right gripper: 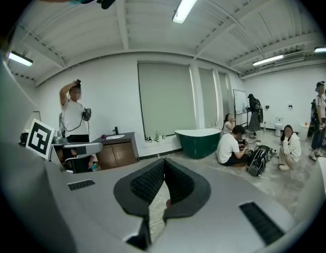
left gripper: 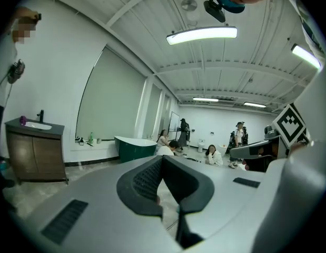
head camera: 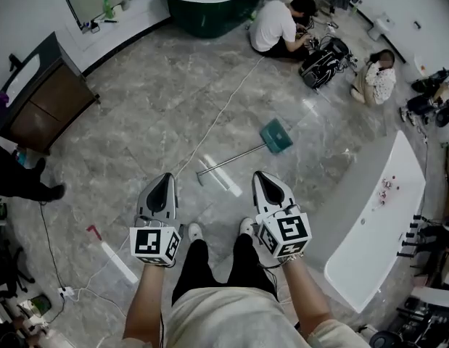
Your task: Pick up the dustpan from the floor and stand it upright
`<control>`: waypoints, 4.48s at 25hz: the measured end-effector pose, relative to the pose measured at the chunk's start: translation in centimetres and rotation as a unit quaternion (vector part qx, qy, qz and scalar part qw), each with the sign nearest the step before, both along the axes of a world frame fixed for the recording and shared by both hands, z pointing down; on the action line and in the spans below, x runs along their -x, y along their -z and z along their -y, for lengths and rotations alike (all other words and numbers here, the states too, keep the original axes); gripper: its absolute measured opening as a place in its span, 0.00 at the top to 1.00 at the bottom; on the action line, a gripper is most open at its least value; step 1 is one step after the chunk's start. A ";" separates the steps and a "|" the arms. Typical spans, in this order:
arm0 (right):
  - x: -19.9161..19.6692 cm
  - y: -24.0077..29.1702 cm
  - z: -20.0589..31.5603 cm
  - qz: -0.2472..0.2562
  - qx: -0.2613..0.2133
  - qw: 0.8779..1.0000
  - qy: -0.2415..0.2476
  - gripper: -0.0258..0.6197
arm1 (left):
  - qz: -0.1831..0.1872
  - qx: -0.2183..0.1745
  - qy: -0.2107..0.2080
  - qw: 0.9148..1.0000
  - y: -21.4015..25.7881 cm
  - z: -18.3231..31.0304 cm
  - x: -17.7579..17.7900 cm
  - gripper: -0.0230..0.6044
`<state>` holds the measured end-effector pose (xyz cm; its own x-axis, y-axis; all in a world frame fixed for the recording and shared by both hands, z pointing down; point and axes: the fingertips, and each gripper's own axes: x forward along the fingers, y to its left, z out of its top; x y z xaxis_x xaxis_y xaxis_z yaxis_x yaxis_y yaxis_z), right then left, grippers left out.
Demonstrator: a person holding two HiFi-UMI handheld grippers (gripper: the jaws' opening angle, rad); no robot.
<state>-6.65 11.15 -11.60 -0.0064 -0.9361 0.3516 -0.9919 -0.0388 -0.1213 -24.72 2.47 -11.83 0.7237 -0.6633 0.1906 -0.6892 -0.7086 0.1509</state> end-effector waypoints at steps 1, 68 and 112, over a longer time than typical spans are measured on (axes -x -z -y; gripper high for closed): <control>-0.9 -0.8 0.5 0.004 0.005 1.000 0.012 0.93 | 0.007 0.003 0.013 1.000 -0.7 0.2 -0.5 0.95; 6.4 -105.7 19.2 -0.270 0.299 0.637 0.657 0.80 | 0.062 0.102 0.361 0.925 -85.3 6.7 -2.6 0.95; -45.8 -41.7 23.0 -0.103 -0.011 0.954 0.282 0.80 | 0.030 0.005 0.073 0.997 -37.2 10.1 -51.8 0.95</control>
<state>39.14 -11.89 30.10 -0.4443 -0.8110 0.3807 -0.8570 0.5086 0.0832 27.12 -7.67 25.39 0.6068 -0.7585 0.2379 -0.7929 -0.5987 0.1135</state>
